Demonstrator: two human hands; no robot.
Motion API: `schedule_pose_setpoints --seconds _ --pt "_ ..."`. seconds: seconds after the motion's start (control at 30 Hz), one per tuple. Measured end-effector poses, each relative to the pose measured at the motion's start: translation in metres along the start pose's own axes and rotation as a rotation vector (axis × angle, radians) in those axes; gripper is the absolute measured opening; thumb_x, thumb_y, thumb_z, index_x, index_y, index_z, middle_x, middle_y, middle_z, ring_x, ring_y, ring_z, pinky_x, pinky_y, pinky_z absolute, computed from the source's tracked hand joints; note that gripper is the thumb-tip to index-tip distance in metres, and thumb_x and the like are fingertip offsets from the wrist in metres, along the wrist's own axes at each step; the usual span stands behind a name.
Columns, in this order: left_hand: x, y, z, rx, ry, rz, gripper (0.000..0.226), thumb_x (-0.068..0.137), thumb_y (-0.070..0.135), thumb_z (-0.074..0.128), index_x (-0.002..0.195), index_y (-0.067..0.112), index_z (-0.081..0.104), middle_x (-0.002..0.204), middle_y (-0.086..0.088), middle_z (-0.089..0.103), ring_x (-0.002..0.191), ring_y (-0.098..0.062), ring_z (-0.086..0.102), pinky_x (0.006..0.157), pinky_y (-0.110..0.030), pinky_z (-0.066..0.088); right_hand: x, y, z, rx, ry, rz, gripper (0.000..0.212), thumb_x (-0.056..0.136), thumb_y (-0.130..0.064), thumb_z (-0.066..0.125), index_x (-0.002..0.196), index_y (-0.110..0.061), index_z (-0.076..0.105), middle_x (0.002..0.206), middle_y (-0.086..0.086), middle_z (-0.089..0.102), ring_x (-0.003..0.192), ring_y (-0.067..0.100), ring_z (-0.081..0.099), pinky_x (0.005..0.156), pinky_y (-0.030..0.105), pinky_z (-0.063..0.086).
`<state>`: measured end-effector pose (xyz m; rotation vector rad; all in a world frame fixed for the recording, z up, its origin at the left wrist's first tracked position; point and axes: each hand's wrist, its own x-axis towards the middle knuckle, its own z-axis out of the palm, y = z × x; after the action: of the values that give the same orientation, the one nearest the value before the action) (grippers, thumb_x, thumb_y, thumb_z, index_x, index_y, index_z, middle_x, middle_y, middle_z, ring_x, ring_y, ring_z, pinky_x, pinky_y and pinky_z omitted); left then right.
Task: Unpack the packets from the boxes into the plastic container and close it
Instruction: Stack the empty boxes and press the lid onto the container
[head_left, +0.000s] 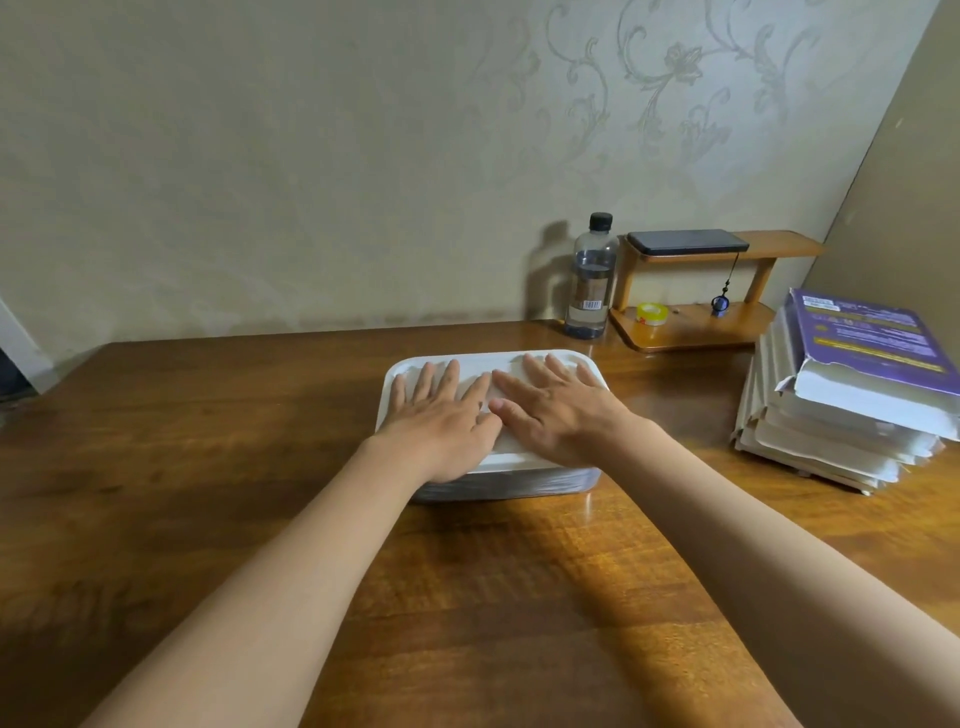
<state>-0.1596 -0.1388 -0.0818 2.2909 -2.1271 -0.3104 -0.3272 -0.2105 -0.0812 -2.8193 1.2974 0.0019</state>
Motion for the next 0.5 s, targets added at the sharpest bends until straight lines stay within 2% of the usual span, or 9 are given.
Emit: schedule_pose_setpoints --seconds 0.07,0.1,0.13,0.17,0.2,0.27,0.33,0.4,0.5 --pt "0.0 0.0 -0.002 -0.002 0.023 -0.008 0.061 0.103 0.051 0.01 0.162 0.038 0.001 0.171 -0.003 -0.01 0.156 -0.029 -0.014 0.124 -0.056 -0.008 -0.001 -0.002 -0.002 -0.003 0.016 -0.005 0.067 0.096 -0.067 0.005 0.156 -0.039 0.013 0.164 0.01 0.013 0.151 0.033 0.008 0.12 0.056 0.009" --pt "-0.002 0.001 -0.003 0.01 0.053 0.0 0.059 0.103 0.05 0.011 0.16 0.036 0.015 0.171 -0.007 0.001 0.157 -0.032 -0.003 0.124 -0.056 -0.001 -0.001 -0.003 -0.003 -0.012 0.025 0.0 0.066 0.096 -0.066 0.007 0.155 -0.038 0.017 0.163 0.01 0.017 0.15 0.034 0.013 0.119 0.057 0.012" --pt "-0.005 0.003 -0.004 0.035 0.109 0.022 0.054 0.102 0.048 0.014 0.149 0.034 0.036 0.165 -0.012 0.023 0.153 -0.035 0.016 0.123 -0.056 0.01 -0.001 -0.004 -0.005 -0.029 0.037 0.014 0.064 0.097 -0.064 0.009 0.153 -0.037 0.022 0.161 0.01 0.022 0.148 0.033 0.019 0.118 0.057 0.016" --pt "-0.008 0.005 -0.004 0.071 0.189 0.048 0.045 0.1 0.045 0.017 0.126 0.029 0.051 0.147 -0.012 0.044 0.139 -0.033 0.037 0.117 -0.053 0.024 -0.001 -0.006 -0.007 -0.051 0.053 0.038 0.061 0.098 -0.061 0.012 0.15 -0.035 0.029 0.159 0.01 0.028 0.146 0.032 0.026 0.117 0.057 0.02" --pt "-0.01 0.006 -0.003 0.101 0.271 0.066 0.039 0.098 0.042 0.02 0.108 0.024 0.053 0.126 -0.008 0.055 0.122 -0.029 0.049 0.109 -0.05 0.033 -0.002 -0.008 -0.009 -0.065 0.072 0.064 0.059 0.099 -0.058 0.015 0.147 -0.032 0.035 0.156 0.009 0.033 0.142 0.032 0.033 0.115 0.056 0.024" --pt "-0.013 0.007 -0.002 0.119 0.384 0.072 0.044 0.091 0.041 0.022 0.1 0.018 0.059 0.113 -0.006 0.061 0.106 -0.026 0.056 0.1 -0.047 0.038 -0.004 -0.018 -0.011 -0.006 0.08 0.11 0.058 0.099 -0.054 0.017 0.147 -0.028 0.037 0.154 0.011 0.037 0.139 0.034 0.037 0.112 0.057 0.026" --pt "-0.013 0.005 -0.001 0.1 0.415 0.05 0.05 0.088 0.04 0.023 0.105 0.014 0.062 0.115 -0.007 0.063 0.106 -0.029 0.058 0.1 -0.046 0.039 -0.005 -0.03 -0.007 0.055 0.026 0.139 0.059 0.1 -0.053 0.016 0.154 -0.029 0.024 0.161 0.013 0.024 0.147 0.036 0.022 0.115 0.059 0.017" --pt "-0.012 0.003 0.0 0.052 0.422 0.043 0.045 0.092 0.038 0.027 0.108 0.013 0.061 0.119 -0.009 0.063 0.107 -0.03 0.057 0.098 -0.046 0.041 -0.006 -0.036 -0.001 0.045 -0.012 0.154 0.062 0.1 -0.056 0.01 0.157 -0.033 0.01 0.165 0.013 0.006 0.152 0.036 0.003 0.118 0.062 0.003" --pt "-0.009 0.003 0.002 0.008 0.392 0.047 0.036 0.099 0.034 0.033 0.113 0.014 0.059 0.124 -0.009 0.06 0.111 -0.03 0.055 0.099 -0.047 0.042 -0.004 -0.036 0.003 0.018 -0.007 0.182 0.064 0.098 -0.06 0.008 0.157 -0.035 0.003 0.165 0.014 -0.001 0.152 0.038 -0.005 0.117 0.064 -0.003"
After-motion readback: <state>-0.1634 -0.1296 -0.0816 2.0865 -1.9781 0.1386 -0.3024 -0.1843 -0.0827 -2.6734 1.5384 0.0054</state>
